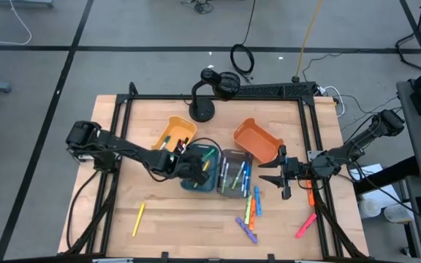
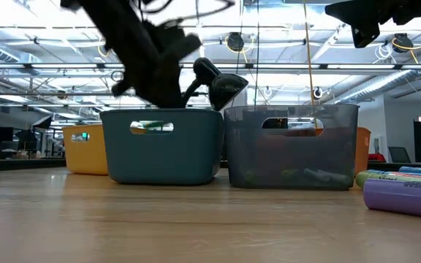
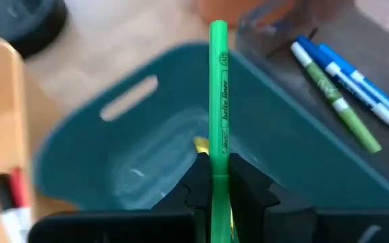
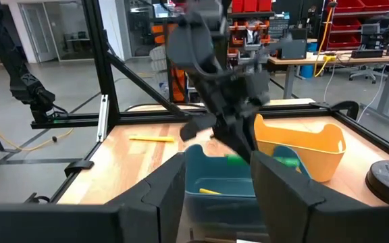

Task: Pick & Place Markers
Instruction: Put the green pen into the green bin

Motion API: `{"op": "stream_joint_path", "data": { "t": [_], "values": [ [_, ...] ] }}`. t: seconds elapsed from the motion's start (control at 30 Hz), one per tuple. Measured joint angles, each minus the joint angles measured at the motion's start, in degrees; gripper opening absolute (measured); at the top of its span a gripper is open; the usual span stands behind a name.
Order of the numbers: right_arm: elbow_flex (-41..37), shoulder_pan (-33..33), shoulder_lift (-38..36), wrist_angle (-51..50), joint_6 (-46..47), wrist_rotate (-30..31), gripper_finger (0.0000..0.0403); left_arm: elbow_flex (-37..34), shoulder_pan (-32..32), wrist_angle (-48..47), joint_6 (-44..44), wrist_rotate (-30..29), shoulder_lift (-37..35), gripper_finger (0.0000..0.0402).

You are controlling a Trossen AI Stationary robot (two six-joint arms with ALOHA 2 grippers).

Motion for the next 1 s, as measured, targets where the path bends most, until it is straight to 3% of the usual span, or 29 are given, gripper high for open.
{"op": "stream_joint_path", "data": {
  "t": [0.2, 0.73, 1.0],
  "values": [
    [-0.01, 0.0, 0.0, 0.0, 0.0, 0.01, 0.0155, -6.18, 1.32, 9.37, 0.14, 4.23, 0.0, 0.0034],
    [-0.01, 0.0, 0.0, -0.02, 0.0, 0.01, 0.0155, -7.52, 1.32, 11.5, 0.65, 4.94, 0.0, 0.0035],
    [0.0, 0.0, 0.01, -0.02, 0.0, 0.01, 0.0155, -7.52, 1.32, 11.54, 5.35, 6.95, 0.0, 0.0043]
  ]
}}
